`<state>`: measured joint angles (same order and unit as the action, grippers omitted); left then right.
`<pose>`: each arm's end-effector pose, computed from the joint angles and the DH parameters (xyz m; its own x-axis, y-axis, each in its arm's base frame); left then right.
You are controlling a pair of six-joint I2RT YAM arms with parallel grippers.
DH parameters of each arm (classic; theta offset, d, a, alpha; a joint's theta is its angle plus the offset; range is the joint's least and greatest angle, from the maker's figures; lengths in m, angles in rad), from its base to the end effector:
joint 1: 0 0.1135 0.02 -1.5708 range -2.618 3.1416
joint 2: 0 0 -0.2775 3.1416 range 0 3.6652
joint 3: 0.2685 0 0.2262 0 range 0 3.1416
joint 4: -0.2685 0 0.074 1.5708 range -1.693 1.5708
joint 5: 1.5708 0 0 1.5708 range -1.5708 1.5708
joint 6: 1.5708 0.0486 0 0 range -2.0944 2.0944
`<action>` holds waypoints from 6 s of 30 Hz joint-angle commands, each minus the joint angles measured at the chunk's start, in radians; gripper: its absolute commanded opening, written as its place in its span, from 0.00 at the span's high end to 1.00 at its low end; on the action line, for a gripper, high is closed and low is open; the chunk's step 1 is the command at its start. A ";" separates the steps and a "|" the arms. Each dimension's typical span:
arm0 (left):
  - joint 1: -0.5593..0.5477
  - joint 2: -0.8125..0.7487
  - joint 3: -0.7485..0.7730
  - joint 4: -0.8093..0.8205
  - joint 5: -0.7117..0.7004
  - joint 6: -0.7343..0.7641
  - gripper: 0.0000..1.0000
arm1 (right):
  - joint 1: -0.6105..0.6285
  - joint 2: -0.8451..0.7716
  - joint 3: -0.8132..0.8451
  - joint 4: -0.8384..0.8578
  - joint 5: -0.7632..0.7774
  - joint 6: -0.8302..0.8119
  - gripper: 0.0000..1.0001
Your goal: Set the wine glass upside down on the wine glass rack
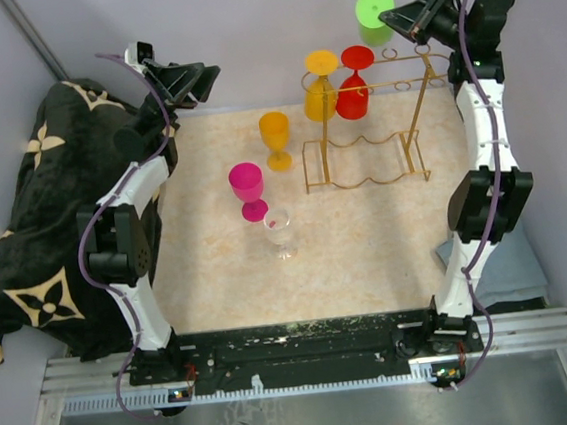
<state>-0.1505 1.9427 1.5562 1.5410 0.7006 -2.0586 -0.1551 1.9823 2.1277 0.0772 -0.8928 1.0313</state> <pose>0.3813 -0.0895 0.4471 -0.7527 -0.5689 -0.3313 0.6243 -0.4571 -0.6336 0.4406 -0.0306 0.4819 -0.4487 0.6149 -0.6485 -0.5229 0.4079 0.7485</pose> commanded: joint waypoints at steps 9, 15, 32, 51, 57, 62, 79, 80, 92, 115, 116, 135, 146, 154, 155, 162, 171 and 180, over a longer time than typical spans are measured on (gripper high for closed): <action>-0.003 -0.005 0.013 0.200 0.018 -0.079 0.50 | -0.043 0.038 0.023 -0.062 0.049 -0.021 1.00; -0.003 -0.011 0.011 0.193 0.025 -0.074 0.50 | -0.045 0.041 0.012 -0.103 0.059 -0.017 1.00; -0.004 -0.020 0.005 0.188 0.027 -0.076 0.50 | -0.046 0.010 -0.019 -0.244 0.098 -0.041 1.00; -0.006 -0.038 -0.039 0.206 0.022 -0.082 0.50 | -0.059 -0.042 -0.067 -0.219 0.109 -0.014 1.00; -0.006 -0.042 -0.045 0.208 0.022 -0.084 0.50 | -0.060 -0.043 -0.047 -0.230 0.121 0.007 1.00; -0.006 -0.045 -0.048 0.209 0.018 -0.085 0.50 | -0.060 -0.043 -0.041 -0.226 0.131 0.042 1.00; -0.006 -0.050 -0.062 0.215 0.016 -0.087 0.50 | -0.060 -0.106 -0.088 -0.182 0.129 0.168 1.00; -0.007 -0.050 -0.062 0.215 0.016 -0.089 0.50 | -0.060 -0.106 -0.090 -0.183 0.125 0.172 1.00; -0.011 -0.050 -0.063 0.219 0.011 -0.090 0.50 | -0.060 -0.122 -0.166 -0.175 0.133 0.184 1.00; -0.012 -0.049 -0.064 0.212 0.015 -0.091 0.50 | -0.060 -0.124 -0.209 -0.216 0.142 0.194 1.00; -0.012 -0.048 -0.065 0.213 0.015 -0.091 0.50 | -0.060 -0.124 -0.212 -0.212 0.140 0.198 1.00; -0.013 -0.048 -0.078 0.223 0.009 -0.094 0.50 | -0.059 -0.161 -0.288 -0.120 0.131 0.266 1.00; -0.012 -0.051 -0.088 0.229 0.007 -0.097 0.50 | -0.060 -0.157 -0.257 -0.133 0.147 0.288 1.00; -0.012 -0.051 -0.087 0.231 0.007 -0.098 0.50 | -0.060 -0.162 -0.260 -0.103 0.147 0.327 1.00; -0.012 -0.050 -0.087 0.230 0.008 -0.099 0.50 | -0.060 -0.163 -0.258 -0.105 0.147 0.331 1.00; -0.012 -0.051 -0.088 0.231 0.005 -0.099 0.50 | -0.060 -0.184 -0.273 -0.134 0.174 0.356 1.00; -0.012 -0.051 -0.087 0.234 0.004 -0.101 0.50 | -0.060 -0.186 -0.243 -0.211 0.207 0.348 1.00; -0.012 -0.044 -0.084 0.234 0.004 -0.102 0.50 | -0.060 -0.229 -0.282 -0.209 0.206 0.336 1.00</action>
<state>-0.1574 1.9293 1.4700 1.5414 0.7113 -2.0590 -0.2081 1.8622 1.8393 -0.1627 -0.6731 1.3731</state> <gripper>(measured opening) 0.499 0.018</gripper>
